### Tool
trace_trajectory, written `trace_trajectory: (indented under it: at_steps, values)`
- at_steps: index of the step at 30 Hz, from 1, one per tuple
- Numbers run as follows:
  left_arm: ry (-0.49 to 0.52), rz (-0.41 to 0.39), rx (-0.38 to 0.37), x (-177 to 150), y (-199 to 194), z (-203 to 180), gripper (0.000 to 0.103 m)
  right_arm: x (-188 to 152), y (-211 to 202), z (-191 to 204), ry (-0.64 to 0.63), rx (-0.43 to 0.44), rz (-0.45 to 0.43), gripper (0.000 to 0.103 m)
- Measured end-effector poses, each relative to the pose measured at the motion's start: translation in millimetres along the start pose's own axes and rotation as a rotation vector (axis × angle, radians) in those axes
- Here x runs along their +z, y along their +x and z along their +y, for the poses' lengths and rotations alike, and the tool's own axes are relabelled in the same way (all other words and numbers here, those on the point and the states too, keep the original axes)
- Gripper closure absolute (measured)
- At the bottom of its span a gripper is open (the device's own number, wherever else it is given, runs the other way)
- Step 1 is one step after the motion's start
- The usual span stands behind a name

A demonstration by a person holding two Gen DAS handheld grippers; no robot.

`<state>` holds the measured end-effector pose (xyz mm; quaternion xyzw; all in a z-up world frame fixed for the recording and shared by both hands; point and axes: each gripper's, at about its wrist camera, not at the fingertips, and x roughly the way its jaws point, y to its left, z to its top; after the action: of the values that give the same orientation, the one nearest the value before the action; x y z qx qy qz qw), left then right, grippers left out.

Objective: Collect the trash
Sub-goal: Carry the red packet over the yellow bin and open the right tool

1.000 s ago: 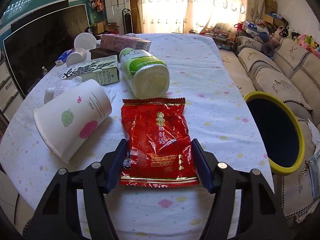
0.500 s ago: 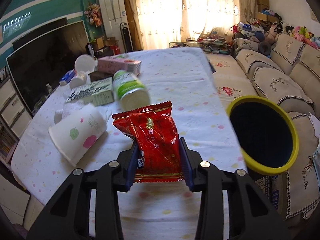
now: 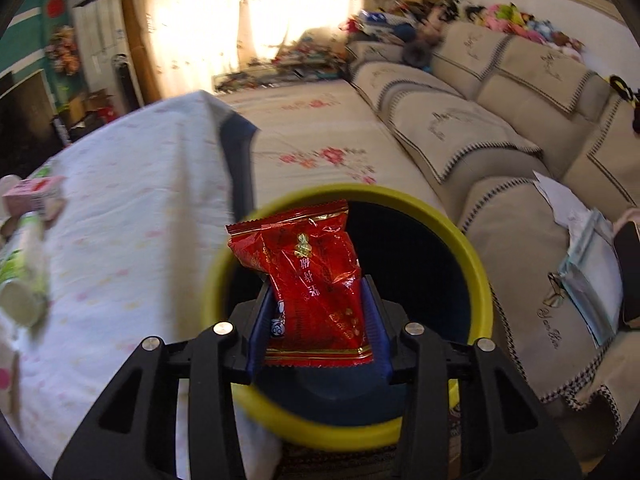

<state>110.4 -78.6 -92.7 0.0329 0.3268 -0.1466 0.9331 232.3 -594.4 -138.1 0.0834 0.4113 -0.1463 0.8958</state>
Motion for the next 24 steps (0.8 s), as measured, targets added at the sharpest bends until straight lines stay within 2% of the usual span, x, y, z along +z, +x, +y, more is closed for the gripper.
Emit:
trace_trajectory:
  at_steps: [2, 3, 7, 9, 13, 16, 20, 24]
  values:
    - [0.024, 0.019, -0.009, 2.3, 11.0, -4.7, 0.004, 4.2, 23.2, -10.0, 0.021, -0.030, 0.034, 0.055]
    - [0.035, 0.031, -0.017, 3.4, 17.4, -6.9, 0.004, 6.4, 34.5, -15.5, 0.033, -0.044, 0.051, 0.049]
    - [0.052, 0.081, -0.061, 4.5, 39.6, -11.4, 0.004, 11.7, 64.5, -27.9, 0.037, -0.083, 0.098, 0.040]
    - [0.050, 0.104, -0.083, 4.2, 49.2, -11.3, 0.004, 9.3, 66.4, -28.0, 0.033, -0.082, 0.096, 0.034]
    - [0.049, 0.130, -0.113, 4.0, 61.8, -13.7, 0.006, 7.8, 60.8, -28.0, 0.031, -0.072, 0.073, 0.033]
    - [0.055, 0.130, -0.131, 4.5, 66.0, -16.9, 0.013, 6.3, 51.8, -25.4, 0.033, -0.057, 0.055, 0.029]
    - [0.050, 0.133, -0.163, 6.0, 68.4, -17.0, 0.026, 3.0, 41.6, -19.5, 0.023, -0.045, 0.040, 0.028]
    - [0.066, 0.123, -0.183, 7.7, 68.1, -19.6, 0.035, 0.3, 35.5, -17.7, 0.024, -0.038, 0.032, 0.027]
